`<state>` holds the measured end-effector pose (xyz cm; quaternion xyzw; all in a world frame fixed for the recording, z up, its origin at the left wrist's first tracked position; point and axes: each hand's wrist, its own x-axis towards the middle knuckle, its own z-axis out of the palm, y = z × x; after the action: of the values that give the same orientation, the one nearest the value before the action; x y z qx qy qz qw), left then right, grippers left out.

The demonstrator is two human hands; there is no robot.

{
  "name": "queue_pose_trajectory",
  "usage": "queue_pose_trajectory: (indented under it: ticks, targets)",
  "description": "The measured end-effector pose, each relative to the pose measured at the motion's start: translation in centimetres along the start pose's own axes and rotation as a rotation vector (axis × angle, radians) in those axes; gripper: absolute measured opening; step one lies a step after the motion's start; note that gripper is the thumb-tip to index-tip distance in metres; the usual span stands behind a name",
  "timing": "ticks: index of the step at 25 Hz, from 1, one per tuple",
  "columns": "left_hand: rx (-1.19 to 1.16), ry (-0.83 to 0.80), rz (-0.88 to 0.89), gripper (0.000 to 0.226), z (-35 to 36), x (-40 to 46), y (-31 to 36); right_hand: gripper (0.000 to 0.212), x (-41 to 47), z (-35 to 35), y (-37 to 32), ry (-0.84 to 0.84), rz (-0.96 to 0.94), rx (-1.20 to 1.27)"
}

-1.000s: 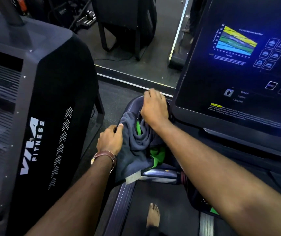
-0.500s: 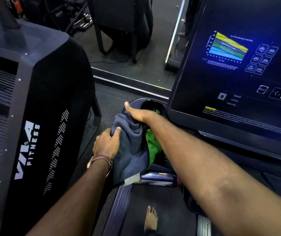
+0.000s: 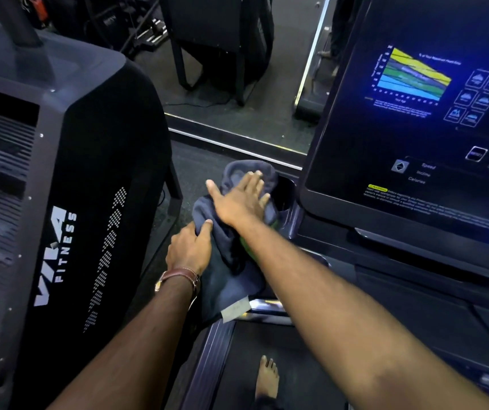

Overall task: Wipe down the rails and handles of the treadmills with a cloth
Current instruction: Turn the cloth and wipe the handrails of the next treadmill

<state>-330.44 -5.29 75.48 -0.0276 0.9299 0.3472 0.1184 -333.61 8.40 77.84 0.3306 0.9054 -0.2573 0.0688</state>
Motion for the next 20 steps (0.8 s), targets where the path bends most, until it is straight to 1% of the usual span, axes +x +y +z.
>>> queue_pose_trajectory:
  ticks: [2, 3, 4, 5, 7, 8, 10, 11, 12, 13, 14, 16, 17, 18, 20]
  targets:
    - [-0.013, 0.005, 0.002, 0.057, 0.1, 0.0, -0.1, 0.12, 0.1, -1.3, 2.1, -0.045, 0.157, 0.008]
    - [-0.013, 0.007, 0.001, 0.058, 0.1, 0.0, 0.0, 0.119, 0.3, -1.9, 2.4, -0.065, 0.196, 0.027]
    - [0.0, 0.01, -0.001, 0.059, 0.1, 0.2, 0.0, 0.115, 0.5, -2.2, 1.9, -0.079, 0.185, 0.026]
    - [0.022, 0.012, -0.003, 0.061, 0.2, 0.2, 0.0, 0.109, 0.2, -2.0, 0.9, -0.089, 0.133, 0.002]
    - [0.039, 0.011, 0.006, 0.059, 0.1, 0.3, 0.1, 0.095, -1.6, -0.3, -0.3, -0.055, -0.039, -0.114]
    - [0.023, 0.008, 0.012, 0.056, 0.0, 0.2, 0.1, 0.088, -3.1, 0.7, 0.2, -0.019, -0.171, -0.207]
    - [-0.005, -0.007, 0.036, 0.051, -0.3, 0.2, 0.1, 0.077, -6.4, 1.7, 3.8, 0.051, -0.462, -0.407]
    - [-0.003, -0.022, 0.062, 0.05, -0.5, 0.1, 0.0, 0.074, -7.2, 1.4, 6.0, 0.048, -0.567, -0.475]
    - [0.001, -0.045, 0.089, 0.051, -0.6, 0.1, -0.1, 0.071, -7.2, 0.8, 7.6, 0.046, -0.634, -0.513]
    - [-0.001, -0.061, 0.102, 0.05, -0.7, -0.1, -0.1, 0.068, -6.7, 0.2, 8.2, 0.055, -0.641, -0.547]
    - [-0.017, -0.062, 0.103, 0.047, -0.8, -0.3, 0.0, 0.065, -6.0, -0.3, 7.6, 0.047, -0.593, -0.547]
    - [-0.026, -0.02, 0.112, 0.039, -0.9, -0.6, 0.1, 0.064, -4.7, -0.4, 4.4, 0.005, -0.412, -0.434]
    - [0.002, 0.014, 0.133, 0.036, -1.0, -1.0, 0.0, 0.064, -4.6, 0.2, 3.0, 0.003, -0.358, -0.4]
    - [0.04, 0.046, 0.172, 0.033, -1.0, -1.5, -0.1, 0.063, -4.7, 0.9, 2.6, 0.026, -0.355, -0.41]
    - [0.126, 0.057, 0.282, 0.032, -1.1, -2.6, -0.6, 0.059, -5.8, 0.9, 4.4, 0.036, -0.448, -0.468]
